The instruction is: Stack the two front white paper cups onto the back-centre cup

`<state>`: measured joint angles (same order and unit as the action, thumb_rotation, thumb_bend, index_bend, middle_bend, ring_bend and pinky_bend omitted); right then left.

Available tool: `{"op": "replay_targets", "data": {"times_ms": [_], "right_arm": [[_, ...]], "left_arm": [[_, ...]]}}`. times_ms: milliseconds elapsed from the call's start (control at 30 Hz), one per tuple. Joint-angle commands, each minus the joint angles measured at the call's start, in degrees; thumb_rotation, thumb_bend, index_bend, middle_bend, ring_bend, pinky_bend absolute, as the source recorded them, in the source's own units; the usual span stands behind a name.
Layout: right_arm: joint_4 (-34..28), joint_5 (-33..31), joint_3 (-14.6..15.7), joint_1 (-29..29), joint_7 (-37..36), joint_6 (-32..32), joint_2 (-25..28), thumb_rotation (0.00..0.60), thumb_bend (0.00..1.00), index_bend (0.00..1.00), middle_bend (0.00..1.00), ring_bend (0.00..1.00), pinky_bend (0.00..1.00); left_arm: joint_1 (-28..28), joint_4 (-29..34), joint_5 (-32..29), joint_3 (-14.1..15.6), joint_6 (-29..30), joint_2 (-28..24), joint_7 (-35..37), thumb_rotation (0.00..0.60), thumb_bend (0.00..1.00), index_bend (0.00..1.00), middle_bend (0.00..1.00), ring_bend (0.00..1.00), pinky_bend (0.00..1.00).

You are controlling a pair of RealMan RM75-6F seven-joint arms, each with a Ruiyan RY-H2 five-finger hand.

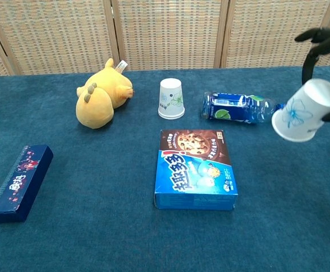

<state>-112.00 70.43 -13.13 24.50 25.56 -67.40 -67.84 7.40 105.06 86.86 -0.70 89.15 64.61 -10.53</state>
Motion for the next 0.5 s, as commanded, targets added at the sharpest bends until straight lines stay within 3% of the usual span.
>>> {"op": "replay_targets", "data": {"times_ms": [33,200,500], "right_arm": [[-2.57,-4.46,-4.36,3.74,2.49,0.59,1.78,0.600,0.15,0.50,0.10,0.00,0.00],[-0.52,-9.47,-8.89,10.38,5.29,2.20,-1.73,0.600,0.15,0.50,0.10,0.00,0.00],[9.13,-16.79,-11.45,21.95,10.59,4.91,-11.55,0.600,0.15,0.51,0.10,0.00,0.00]], "left_arm": [[0.17,-0.25,-0.38,-0.34,-0.53,0.21,-0.07,0.600,0.12,0.15,0.00,0.00,0.00],[0.39,-0.97,-1.91,-1.10,-1.47,1.33,-2.06,0.600,0.12,0.15,0.00,0.00,0.00],[0.43,-2.65,-3.52,-2.69,-1.57,2.80,-2.89,0.600,0.12,0.14,0.00,0.00,0.00]]}}
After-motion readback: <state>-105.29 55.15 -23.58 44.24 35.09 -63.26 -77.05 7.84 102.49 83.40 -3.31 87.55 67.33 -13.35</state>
